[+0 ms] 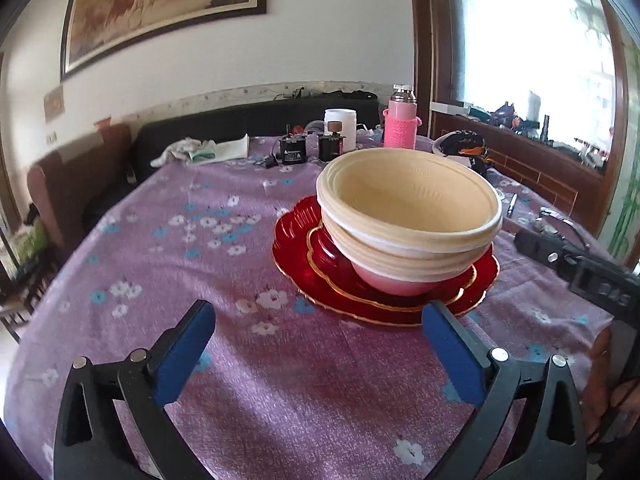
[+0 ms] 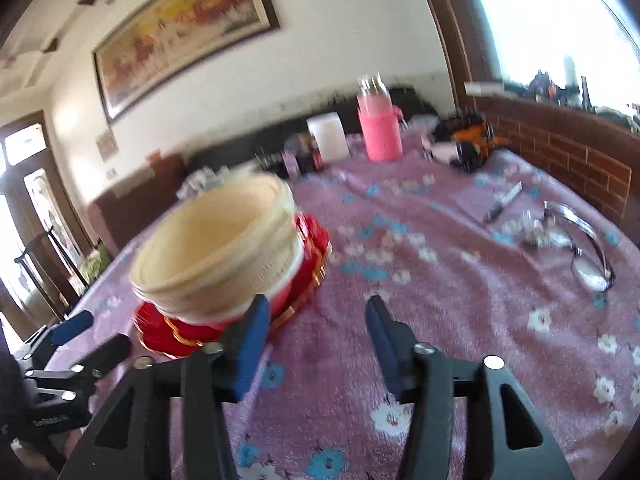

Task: Organize plates and bowls

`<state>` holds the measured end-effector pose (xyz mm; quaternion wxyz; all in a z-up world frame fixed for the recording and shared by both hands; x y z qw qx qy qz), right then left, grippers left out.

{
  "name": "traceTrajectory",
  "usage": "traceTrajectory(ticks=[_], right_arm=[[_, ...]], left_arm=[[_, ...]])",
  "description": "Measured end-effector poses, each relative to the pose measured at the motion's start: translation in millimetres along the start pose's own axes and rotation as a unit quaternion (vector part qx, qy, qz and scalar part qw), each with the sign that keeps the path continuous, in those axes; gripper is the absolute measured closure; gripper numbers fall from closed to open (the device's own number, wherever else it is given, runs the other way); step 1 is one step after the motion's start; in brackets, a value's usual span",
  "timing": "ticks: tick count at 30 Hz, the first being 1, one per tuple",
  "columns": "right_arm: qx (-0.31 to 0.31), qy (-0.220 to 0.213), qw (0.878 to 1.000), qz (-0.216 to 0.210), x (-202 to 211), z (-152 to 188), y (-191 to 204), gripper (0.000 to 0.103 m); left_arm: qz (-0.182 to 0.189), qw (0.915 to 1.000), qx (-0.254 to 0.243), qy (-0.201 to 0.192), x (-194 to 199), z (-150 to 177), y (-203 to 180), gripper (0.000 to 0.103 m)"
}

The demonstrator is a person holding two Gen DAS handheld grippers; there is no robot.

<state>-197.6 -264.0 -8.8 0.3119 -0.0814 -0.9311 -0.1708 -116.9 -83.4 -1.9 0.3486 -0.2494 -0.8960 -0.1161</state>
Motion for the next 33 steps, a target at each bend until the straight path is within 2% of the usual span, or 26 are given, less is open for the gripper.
traceTrajectory(ticks=[2, 5, 8, 12, 16, 19, 33], right_arm=[[0.014, -0.020, 1.000, 0.008, 7, -3, 4, 0.022], [0.032, -0.030, 0.999, 0.005, 10, -5, 12, 0.016], [0.036, -0.026, 0.999, 0.008, 9, -3, 14, 0.015], [0.033, -0.019, 0.999, 0.006, 6, -3, 13, 0.015], [0.022, -0.018, 1.000, 0.005, 6, -3, 9, 0.015], [0.022, -0.014, 1.000, 0.006, 4, -4, 9, 0.015], [0.023, -0.013, 1.000, 0.006, 5, -3, 10, 0.015]], left_arm=[[0.008, 0.9999, -0.011, 0.002, -1, -5, -4, 0.000], [0.002, 0.9998, -0.018, -0.007, 0, -11, -5, 0.000], [0.007, 0.9996, -0.018, -0.021, 0, -17, -4, 0.000], [-0.036, 0.9993, -0.014, 0.000, -11, -18, 3, 0.000], [-0.052, 0.9982, -0.003, -0.029, 1, -18, 10, 0.000], [-0.043, 0.9988, -0.010, -0.020, -2, -17, 9, 0.000], [-0.063, 0.9978, -0.019, -0.010, -4, -15, 10, 0.000]])
Point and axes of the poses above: each gripper's, at about its wrist camera, not at the fingertips, and x roughly against the way its jaws point, y to its left, z to its underside, the point moved 9 cm from there along -x, roughly the way its jaws point, and after that the axes turned 11 degrees about y, right-handed, at the moved point
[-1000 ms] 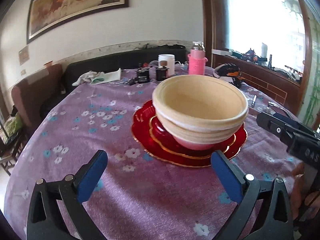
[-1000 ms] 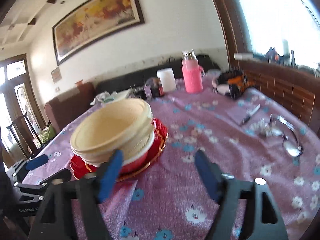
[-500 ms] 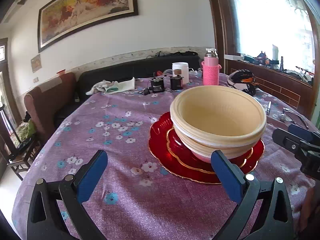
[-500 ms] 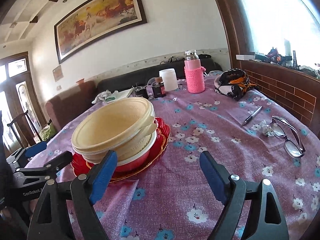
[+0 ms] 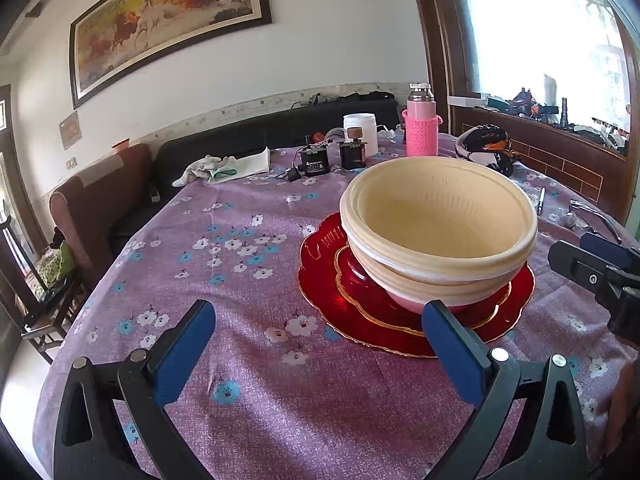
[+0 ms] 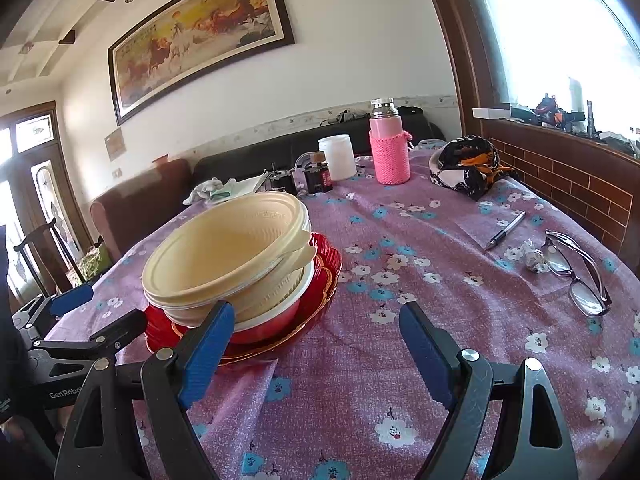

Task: Organize plates and bowls

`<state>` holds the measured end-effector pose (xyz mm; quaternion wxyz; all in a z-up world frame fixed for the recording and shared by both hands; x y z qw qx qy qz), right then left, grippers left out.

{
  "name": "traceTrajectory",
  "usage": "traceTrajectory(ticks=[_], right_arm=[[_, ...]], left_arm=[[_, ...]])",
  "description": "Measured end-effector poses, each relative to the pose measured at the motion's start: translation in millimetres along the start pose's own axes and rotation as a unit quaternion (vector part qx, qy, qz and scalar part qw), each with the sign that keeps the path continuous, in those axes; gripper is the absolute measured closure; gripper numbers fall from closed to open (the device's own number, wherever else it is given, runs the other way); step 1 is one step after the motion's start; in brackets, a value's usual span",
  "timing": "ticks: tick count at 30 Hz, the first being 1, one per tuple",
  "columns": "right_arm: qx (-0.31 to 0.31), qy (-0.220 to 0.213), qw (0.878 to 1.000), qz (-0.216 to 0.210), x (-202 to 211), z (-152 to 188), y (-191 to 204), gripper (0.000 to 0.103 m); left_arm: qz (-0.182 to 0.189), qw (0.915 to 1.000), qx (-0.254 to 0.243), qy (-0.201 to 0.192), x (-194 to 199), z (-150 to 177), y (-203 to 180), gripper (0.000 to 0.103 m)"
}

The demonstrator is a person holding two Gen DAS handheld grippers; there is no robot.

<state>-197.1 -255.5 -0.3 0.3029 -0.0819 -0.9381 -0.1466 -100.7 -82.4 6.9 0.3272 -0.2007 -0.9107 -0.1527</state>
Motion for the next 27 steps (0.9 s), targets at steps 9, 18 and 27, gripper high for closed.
traceTrajectory(ticks=[9, 18, 27], right_arm=[[0.000, 0.002, 1.000, 0.000, 0, 0, 0, 0.015], [-0.003, 0.003, 1.000, 0.002, -1, 1, -2, 0.015], [-0.005, 0.006, 1.000, 0.004, -2, 2, -2, 0.015]], left_arm=[[-0.001, 1.0000, -0.005, 0.001, -1, -1, -2, 0.000], [-0.004, 1.0000, -0.008, -0.003, 2, -1, -2, 0.000], [-0.031, 0.9990, -0.020, -0.024, 11, -3, -2, 0.000]])
Point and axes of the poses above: each gripper's, at about its wrist camera, not at the fingertips, and x roughly against the way its jaws point, y to its left, z to its underside, the point moved 9 cm from there along -x, roughly the way its jaws point, and after that the axes turned 11 degrees about y, right-handed, at the moved point
